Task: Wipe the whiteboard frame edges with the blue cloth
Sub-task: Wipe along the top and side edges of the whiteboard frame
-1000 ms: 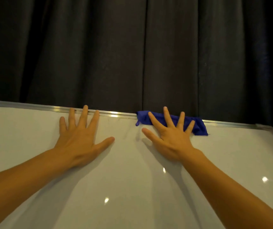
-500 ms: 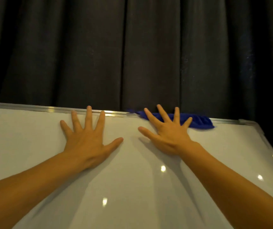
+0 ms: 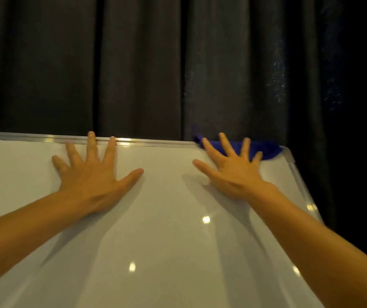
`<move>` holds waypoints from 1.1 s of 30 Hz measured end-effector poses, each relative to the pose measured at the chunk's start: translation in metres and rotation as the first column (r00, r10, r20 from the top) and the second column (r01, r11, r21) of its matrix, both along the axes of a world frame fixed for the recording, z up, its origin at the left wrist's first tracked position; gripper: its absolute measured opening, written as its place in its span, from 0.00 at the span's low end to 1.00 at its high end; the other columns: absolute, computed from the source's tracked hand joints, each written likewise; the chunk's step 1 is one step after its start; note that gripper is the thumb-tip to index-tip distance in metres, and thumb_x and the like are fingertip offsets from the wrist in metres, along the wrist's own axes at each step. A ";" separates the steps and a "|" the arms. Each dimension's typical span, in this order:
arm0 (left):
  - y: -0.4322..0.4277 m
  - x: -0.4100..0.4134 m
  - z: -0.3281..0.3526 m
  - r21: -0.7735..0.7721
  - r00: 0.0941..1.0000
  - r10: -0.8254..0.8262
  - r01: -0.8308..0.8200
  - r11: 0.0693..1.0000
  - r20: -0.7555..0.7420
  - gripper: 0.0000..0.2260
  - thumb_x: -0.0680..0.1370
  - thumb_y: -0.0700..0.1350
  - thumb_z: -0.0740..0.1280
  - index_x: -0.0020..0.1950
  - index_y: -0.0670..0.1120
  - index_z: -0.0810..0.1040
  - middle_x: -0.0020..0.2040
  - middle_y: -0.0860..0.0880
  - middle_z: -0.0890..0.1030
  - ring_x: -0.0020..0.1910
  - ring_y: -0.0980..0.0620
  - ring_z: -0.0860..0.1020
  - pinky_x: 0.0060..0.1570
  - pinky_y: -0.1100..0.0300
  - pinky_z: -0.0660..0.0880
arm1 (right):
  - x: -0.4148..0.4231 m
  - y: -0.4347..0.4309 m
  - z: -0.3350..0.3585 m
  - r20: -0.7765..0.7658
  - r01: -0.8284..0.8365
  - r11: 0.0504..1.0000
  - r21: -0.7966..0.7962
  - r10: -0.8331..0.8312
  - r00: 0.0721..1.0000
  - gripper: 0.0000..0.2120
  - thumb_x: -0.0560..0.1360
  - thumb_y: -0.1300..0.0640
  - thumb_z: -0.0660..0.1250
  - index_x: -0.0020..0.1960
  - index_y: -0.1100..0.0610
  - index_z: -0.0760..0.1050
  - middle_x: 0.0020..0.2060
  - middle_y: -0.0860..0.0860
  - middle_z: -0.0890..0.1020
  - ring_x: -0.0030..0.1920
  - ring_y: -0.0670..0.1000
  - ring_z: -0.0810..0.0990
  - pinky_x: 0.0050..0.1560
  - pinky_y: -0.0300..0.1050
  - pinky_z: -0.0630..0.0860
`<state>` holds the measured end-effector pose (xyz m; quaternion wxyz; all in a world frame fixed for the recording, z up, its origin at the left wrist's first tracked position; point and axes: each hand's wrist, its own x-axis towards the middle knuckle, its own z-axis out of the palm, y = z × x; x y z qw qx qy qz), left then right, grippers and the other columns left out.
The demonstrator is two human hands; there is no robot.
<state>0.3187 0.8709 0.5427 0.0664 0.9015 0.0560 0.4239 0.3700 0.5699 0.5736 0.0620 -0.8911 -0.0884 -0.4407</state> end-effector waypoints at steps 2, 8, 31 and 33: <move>-0.033 0.007 0.001 0.007 1.000 -0.014 0.014 1.000 0.011 0.49 0.62 0.80 0.39 0.77 0.57 0.31 0.78 0.47 0.31 0.76 0.33 0.36 0.71 0.30 0.41 | 0.003 0.040 0.004 -0.003 -0.110 0.990 -0.090 0.111 0.994 0.41 0.61 0.16 0.35 0.72 0.26 0.37 0.79 0.42 0.40 0.75 0.66 0.33 0.67 0.76 0.31; -0.078 0.021 -0.001 0.095 1.000 -0.002 0.003 0.995 -0.006 0.51 0.60 0.81 0.37 0.76 0.55 0.29 0.77 0.47 0.29 0.76 0.33 0.35 0.71 0.29 0.41 | 0.012 0.002 0.007 0.026 -0.127 0.964 -0.233 0.136 0.990 0.38 0.65 0.19 0.36 0.73 0.28 0.35 0.78 0.42 0.37 0.76 0.61 0.31 0.70 0.69 0.31; -0.166 0.025 0.012 0.223 0.977 -0.181 0.153 0.963 0.114 0.50 0.61 0.80 0.35 0.75 0.55 0.28 0.78 0.46 0.30 0.75 0.32 0.33 0.70 0.28 0.41 | -0.019 -0.121 0.000 0.181 0.021 0.994 0.110 -0.041 0.983 0.24 0.84 0.56 0.52 0.77 0.63 0.56 0.77 0.61 0.59 0.78 0.58 0.54 0.76 0.50 0.48; -0.181 0.031 0.020 0.295 0.962 -0.237 0.190 0.936 0.133 0.46 0.65 0.79 0.39 0.75 0.58 0.28 0.79 0.48 0.33 0.76 0.33 0.35 0.69 0.28 0.42 | -0.018 -0.106 0.004 0.243 -0.007 0.981 0.194 -0.041 0.969 0.24 0.82 0.55 0.55 0.76 0.62 0.60 0.76 0.59 0.64 0.77 0.59 0.57 0.77 0.50 0.51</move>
